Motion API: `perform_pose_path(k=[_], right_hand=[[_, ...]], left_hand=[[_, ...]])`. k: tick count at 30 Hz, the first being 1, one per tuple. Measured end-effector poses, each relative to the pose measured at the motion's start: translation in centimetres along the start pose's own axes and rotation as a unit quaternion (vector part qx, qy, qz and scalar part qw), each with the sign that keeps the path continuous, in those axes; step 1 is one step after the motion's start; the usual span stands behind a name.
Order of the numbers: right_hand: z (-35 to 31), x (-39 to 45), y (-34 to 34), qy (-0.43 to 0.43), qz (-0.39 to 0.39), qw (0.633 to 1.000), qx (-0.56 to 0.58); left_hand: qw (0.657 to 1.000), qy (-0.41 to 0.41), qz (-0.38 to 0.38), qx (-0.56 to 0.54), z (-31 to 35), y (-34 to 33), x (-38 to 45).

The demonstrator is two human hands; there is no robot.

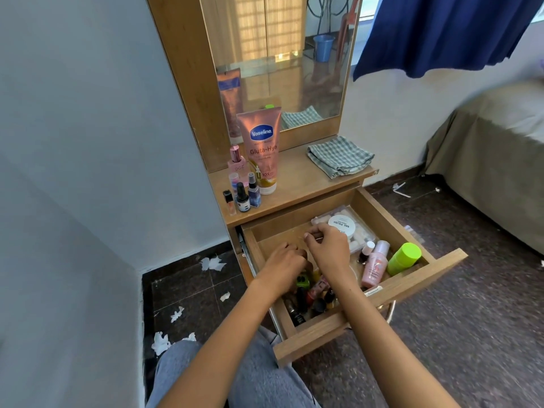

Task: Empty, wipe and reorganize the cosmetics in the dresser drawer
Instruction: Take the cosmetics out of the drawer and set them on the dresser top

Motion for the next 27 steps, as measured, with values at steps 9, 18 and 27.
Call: perform_pose_path(k=[9, 18, 27], right_hand=[[-0.9, 0.0, 1.8, 0.034, 0.067, 0.987, 0.141], [-4.4, -0.9, 0.5, 0.176, -0.057, 0.946, 0.267], [-5.6, -1.9, 0.0, 0.237, -0.046, 0.958, 0.156]], left_hand=[[0.993, 0.039, 0.075, -0.082, -2.8, 1.9, -0.4], [0.773, 0.205, 0.386, -0.460, -9.1, 6.6, -5.6], [0.767, 0.170, 0.339, -0.518, -7.5, 5.5, -4.5]])
Point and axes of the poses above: each hand's wrist, its own x-axis towards the middle knuckle, its own y-axis out of the back of the hand, z = x × y, the point moved 10 cm from there along x, towards the middle knuckle, and after that the axes turned 10 degrees about -x, right-handed, at the moved point
